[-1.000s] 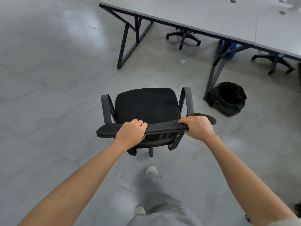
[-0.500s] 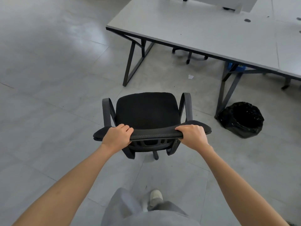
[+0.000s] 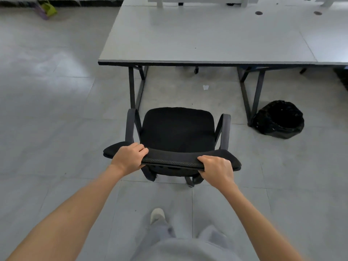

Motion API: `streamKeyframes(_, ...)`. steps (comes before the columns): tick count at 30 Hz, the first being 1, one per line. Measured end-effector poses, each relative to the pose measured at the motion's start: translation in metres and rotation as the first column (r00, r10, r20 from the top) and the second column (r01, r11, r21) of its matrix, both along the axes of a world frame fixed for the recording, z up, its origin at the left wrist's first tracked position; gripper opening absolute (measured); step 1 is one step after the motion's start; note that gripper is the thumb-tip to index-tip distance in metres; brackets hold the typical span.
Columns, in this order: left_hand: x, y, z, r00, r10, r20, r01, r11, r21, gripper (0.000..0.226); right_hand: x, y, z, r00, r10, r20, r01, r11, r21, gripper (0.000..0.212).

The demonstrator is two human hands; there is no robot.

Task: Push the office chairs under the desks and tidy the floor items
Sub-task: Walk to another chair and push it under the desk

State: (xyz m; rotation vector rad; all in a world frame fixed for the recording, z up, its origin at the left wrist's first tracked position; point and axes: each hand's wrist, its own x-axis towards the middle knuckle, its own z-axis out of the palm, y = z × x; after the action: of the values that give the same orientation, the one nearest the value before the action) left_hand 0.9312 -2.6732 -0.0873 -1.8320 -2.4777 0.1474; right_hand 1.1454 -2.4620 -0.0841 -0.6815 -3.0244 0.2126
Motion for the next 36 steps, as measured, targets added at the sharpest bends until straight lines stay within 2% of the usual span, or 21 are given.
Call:
streamKeyframes(6,-0.077,0.016,0.001,0.99,-0.139,0.013,0.139,0.99,0.006,0.034,-0.048,-0.012,-0.001,0.998,-0.065,-0.005,0.065,0.997,-0.052,0.02)
streamKeyframes(13,-0.144,0.059,0.005,0.985,-0.172,0.012,0.172,0.985,0.0,0.035,-0.105,0.014,-0.003,0.987,-0.157,-0.043,0.157,0.988,-0.007,0.015)
streamKeyframes(17,-0.163,0.099,0.004,0.985,-0.171,0.004,0.171,0.984,0.04,0.031,-0.13,0.059,0.001,0.987,-0.156,-0.033,0.157,0.988,0.012,0.021)
streamKeyframes(23,-0.189,0.169,0.002,0.996,-0.089,0.002,0.088,0.993,0.077,0.034,-0.171,0.147,-0.002,0.996,-0.094,-0.011,0.094,0.996,-0.011,0.033)
streamKeyframes(30,-0.231,0.251,-0.008,0.999,-0.014,-0.035,0.017,0.995,0.099,0.038,-0.226,0.248,-0.006,0.999,-0.022,-0.025,0.023,0.999,0.034,0.03)
streamKeyframes(36,-0.257,0.307,-0.009,0.998,0.053,0.025,-0.056,0.992,0.118,0.04,-0.264,0.315,-0.001,0.999,0.027,0.026,-0.027,0.999,0.021,0.035)
